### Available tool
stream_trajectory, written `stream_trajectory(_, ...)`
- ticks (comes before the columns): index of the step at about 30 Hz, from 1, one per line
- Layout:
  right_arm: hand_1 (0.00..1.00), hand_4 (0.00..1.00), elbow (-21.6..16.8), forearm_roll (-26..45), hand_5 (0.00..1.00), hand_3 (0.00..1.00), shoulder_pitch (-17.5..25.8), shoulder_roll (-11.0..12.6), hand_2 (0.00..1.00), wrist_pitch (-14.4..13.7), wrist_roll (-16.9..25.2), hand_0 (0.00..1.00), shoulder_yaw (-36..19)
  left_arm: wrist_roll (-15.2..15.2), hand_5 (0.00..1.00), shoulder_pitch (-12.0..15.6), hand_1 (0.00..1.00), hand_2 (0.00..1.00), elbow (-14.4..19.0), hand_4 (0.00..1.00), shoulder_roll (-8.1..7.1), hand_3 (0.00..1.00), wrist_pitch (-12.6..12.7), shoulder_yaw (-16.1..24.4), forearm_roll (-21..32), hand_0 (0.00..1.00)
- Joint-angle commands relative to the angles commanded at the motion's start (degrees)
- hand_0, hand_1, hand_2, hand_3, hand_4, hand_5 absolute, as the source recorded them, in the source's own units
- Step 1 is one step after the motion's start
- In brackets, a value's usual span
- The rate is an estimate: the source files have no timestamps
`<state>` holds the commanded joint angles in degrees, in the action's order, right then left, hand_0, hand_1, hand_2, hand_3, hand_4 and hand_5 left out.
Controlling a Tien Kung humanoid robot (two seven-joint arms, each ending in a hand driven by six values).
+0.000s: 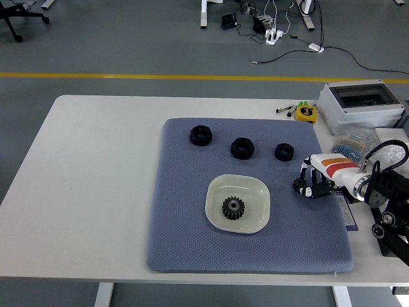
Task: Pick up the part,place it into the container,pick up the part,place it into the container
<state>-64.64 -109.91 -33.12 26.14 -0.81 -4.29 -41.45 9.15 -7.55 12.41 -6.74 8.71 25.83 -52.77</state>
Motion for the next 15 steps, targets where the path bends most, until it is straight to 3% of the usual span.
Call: stream_trajectory(15, 0.168, 0.764, -2.54, -1.12, 0.357, 0.484, 0.35, 0.71, 0.290, -0.14, -0.16, 0.021, -1.70, 0.05, 0.628, -0.02, 0.648, 0.670, 0.00, 0.666, 0.03, 0.579, -0.01, 0.13, -0.24, 0.700)
